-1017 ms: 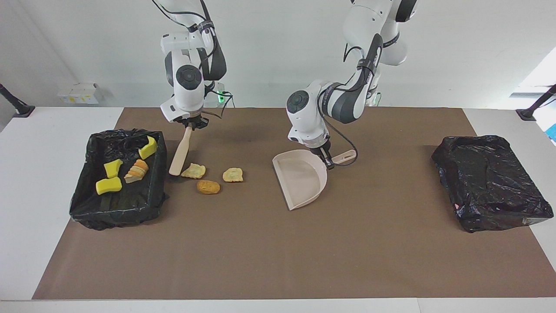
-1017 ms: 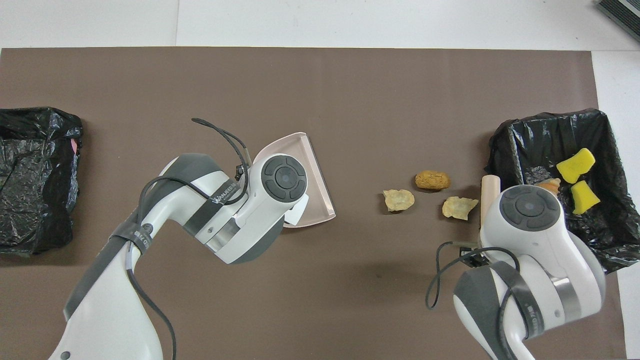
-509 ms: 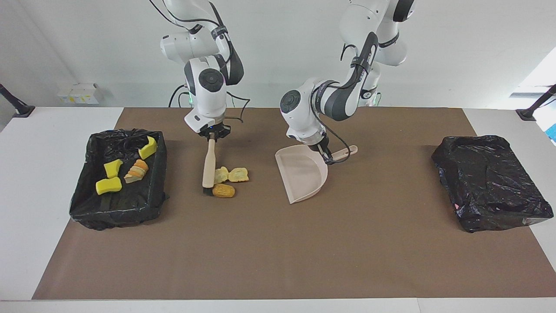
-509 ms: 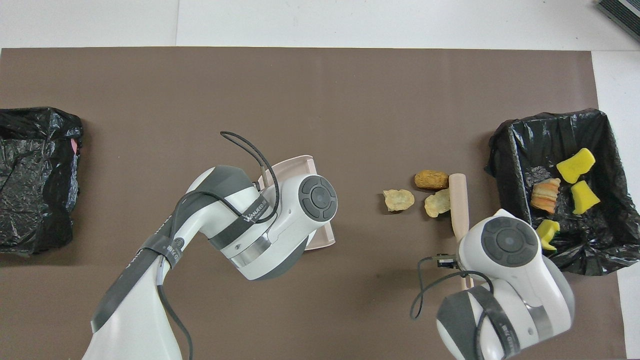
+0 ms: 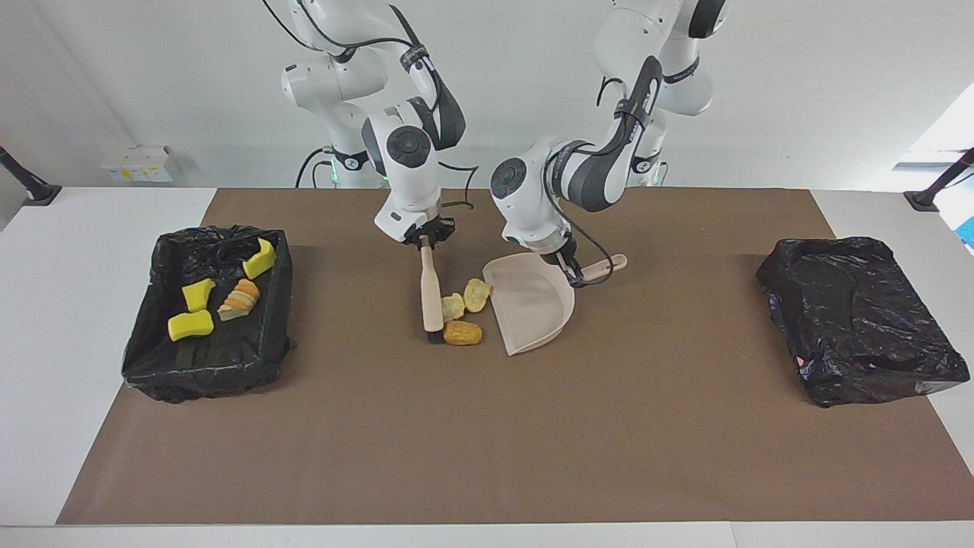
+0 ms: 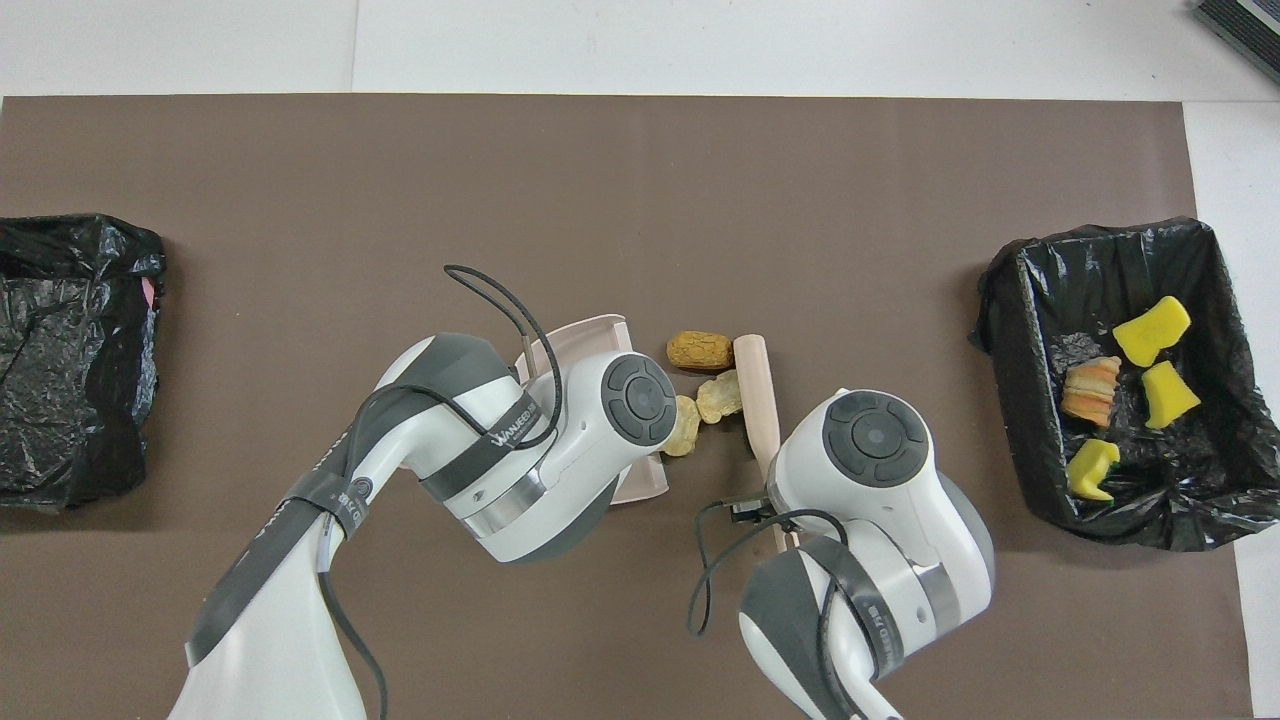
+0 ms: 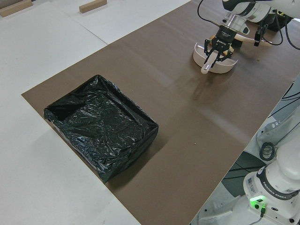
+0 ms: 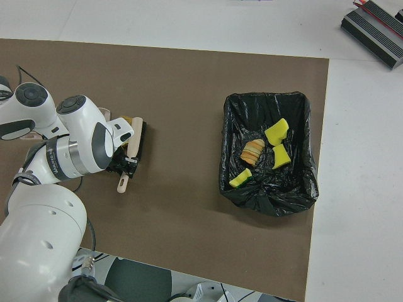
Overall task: Sweep and dump trash in bin
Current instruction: 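Push the tan chunks into the dustpan with the brush in the right gripper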
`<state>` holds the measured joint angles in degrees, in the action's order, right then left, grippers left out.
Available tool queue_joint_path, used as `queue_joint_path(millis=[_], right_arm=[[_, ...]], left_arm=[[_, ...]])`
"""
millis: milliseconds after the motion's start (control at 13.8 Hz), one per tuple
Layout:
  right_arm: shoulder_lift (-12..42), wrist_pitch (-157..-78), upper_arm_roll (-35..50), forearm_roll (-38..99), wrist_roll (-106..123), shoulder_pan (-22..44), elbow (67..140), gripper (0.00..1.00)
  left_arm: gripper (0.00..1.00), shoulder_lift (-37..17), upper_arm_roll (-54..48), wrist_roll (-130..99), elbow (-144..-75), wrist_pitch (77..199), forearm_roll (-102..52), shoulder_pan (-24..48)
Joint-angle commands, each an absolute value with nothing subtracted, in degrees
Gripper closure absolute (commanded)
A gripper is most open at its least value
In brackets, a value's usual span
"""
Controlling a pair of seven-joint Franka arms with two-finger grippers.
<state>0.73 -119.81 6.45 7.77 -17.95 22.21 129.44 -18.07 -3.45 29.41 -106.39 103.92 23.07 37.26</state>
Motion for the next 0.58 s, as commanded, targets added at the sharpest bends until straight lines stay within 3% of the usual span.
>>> queue_joint_path(millis=[0, 291, 509], right_arm=[[3.8, -120.9, 6.5, 13.7, -13.7, 23.7, 127.4, 1.0], [4.0, -121.8, 6.5, 31.7, -6.6, 24.1, 127.1, 1.0], [2.9, -124.3, 6.5, 37.4, -9.9, 28.9, 127.8, 1.0]], left_arm=[[1.0, -16.9, -2.9, 29.0, -108.5, 103.5, 24.1, 38.0], [1.0, -16.9, -2.9, 29.1, -108.8, 105.0, 23.9, 37.5], [1.0, -17.0, -2.9, 29.1, -108.9, 106.6, 23.9, 37.3]])
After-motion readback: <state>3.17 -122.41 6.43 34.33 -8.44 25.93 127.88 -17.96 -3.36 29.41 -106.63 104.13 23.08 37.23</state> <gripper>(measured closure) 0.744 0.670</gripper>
